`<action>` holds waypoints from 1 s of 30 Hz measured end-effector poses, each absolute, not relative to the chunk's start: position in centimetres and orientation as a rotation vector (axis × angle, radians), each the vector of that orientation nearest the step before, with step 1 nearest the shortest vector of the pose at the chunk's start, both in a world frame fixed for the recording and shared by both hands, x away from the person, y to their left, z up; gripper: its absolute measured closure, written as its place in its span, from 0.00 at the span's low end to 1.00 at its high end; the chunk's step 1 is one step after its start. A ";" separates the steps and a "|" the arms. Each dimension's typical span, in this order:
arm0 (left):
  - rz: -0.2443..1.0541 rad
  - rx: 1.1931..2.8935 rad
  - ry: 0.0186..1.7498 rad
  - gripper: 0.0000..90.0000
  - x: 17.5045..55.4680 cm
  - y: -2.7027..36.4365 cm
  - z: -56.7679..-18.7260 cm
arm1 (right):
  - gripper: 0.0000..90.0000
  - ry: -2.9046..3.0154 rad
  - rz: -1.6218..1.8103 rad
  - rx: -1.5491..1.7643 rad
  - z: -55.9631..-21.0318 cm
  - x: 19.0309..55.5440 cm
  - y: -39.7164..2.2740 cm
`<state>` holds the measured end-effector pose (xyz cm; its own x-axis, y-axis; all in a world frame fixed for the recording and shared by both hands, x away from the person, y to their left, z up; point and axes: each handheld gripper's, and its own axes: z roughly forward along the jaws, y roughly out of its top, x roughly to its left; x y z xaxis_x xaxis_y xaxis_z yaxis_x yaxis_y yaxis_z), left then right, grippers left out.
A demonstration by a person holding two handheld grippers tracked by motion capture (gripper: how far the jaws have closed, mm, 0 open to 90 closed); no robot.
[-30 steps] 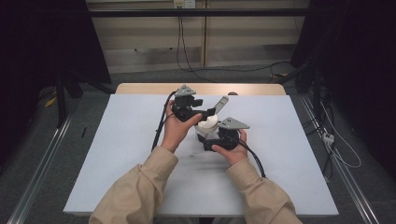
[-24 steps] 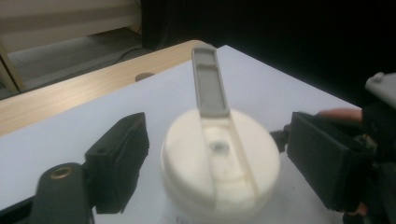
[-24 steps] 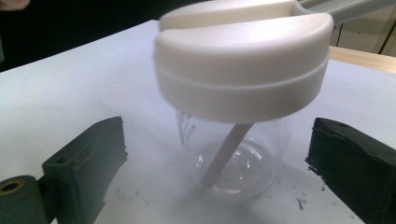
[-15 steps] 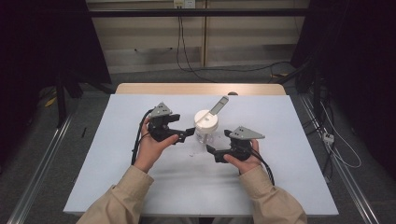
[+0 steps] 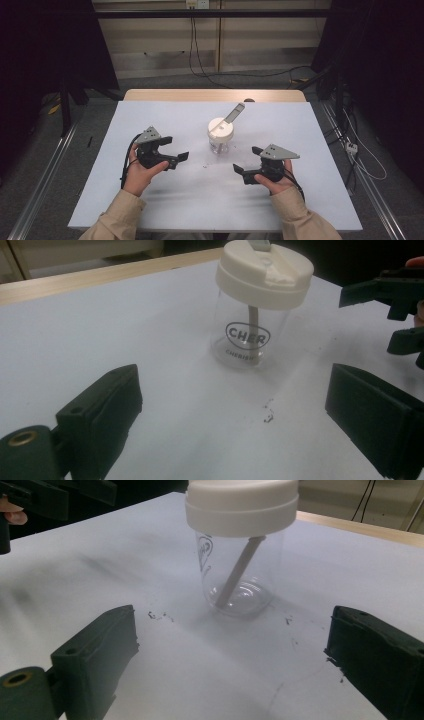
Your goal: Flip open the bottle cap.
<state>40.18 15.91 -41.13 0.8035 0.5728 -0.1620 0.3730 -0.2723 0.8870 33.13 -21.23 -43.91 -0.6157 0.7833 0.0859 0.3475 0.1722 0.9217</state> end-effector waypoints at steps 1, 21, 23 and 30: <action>0.233 1.891 0.715 0.08 40.0 16.2 -41.2 | 0.07 2.045 1.436 1.074 -43.9 33.0 -21.4; 0.246 1.890 0.772 0.07 37.7 20.8 -42.9 | 0.08 2.020 1.410 1.085 -44.3 30.7 -24.6; 0.253 1.887 0.777 0.07 37.5 21.2 -42.9 | 0.08 2.020 1.409 1.086 -44.4 30.5 -24.9; 0.269 1.903 0.778 0.07 36.9 22.3 -43.3 | 0.08 2.013 1.406 1.089 -44.5 29.8 -25.7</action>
<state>36.87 22.34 -43.26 0.7665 0.6239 -0.1527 0.3967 -0.2728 0.8765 29.75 -25.69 -44.45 -0.5859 0.8071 0.0731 0.3467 0.1681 0.9228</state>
